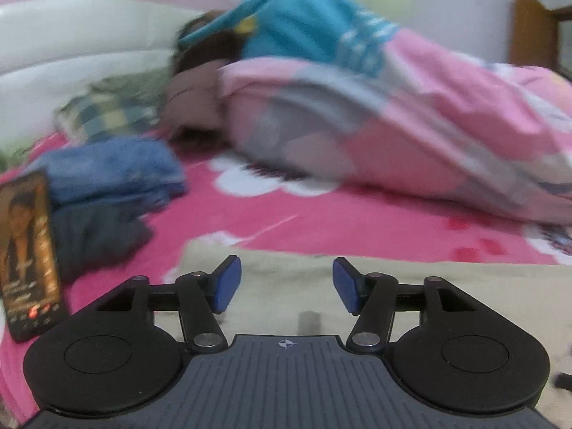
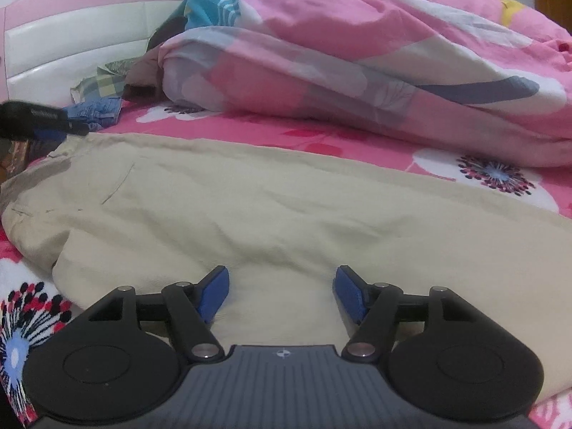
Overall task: Fold clothes
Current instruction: 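Lower the open left tool onto the trouser waistband while the right tool hovers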
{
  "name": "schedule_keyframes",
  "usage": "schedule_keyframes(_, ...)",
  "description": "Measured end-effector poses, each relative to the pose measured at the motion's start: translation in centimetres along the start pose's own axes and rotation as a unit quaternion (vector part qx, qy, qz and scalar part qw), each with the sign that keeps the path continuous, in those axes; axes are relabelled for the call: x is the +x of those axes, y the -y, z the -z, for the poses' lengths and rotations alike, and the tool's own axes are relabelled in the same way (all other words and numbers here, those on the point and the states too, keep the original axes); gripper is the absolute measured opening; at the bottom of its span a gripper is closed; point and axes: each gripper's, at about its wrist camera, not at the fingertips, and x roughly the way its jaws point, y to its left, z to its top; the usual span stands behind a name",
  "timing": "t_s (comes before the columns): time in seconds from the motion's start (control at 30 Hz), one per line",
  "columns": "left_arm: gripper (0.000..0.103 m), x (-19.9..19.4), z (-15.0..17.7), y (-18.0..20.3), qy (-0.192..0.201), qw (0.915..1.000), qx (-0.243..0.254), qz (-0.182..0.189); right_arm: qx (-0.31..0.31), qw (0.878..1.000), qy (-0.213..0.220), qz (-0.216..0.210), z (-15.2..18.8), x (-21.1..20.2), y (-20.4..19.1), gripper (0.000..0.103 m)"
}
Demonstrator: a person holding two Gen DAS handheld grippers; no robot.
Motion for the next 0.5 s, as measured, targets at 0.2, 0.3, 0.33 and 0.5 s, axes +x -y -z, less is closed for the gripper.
schedule_keyframes(0.2, 0.07, 1.4, 1.6, 5.2, -0.043, 0.9965, 0.039, 0.061, 0.001, 1.0, 0.001, 0.0, -0.2, -0.1, -0.1, 0.069)
schedule_keyframes(0.3, 0.074, 3.7, 3.7, 6.6, -0.082, 0.9933, 0.067, 0.046, 0.001, 1.0, 0.003, 0.002, -0.1, -0.1, -0.2, 0.069)
schedule_keyframes(0.33, 0.077, 3.9, 4.2, 6.8, -0.078, 0.9934, 0.072, 0.044, 0.001, 1.0, 0.004, 0.002, -0.1, -0.1, -0.2, 0.069)
schedule_keyframes(0.5, 0.079, 3.9, 4.2, 6.7, -0.08, 0.9936, 0.068, 0.043, 0.002, 1.0, 0.004, 0.002, -0.1, -0.2, -0.1, 0.069)
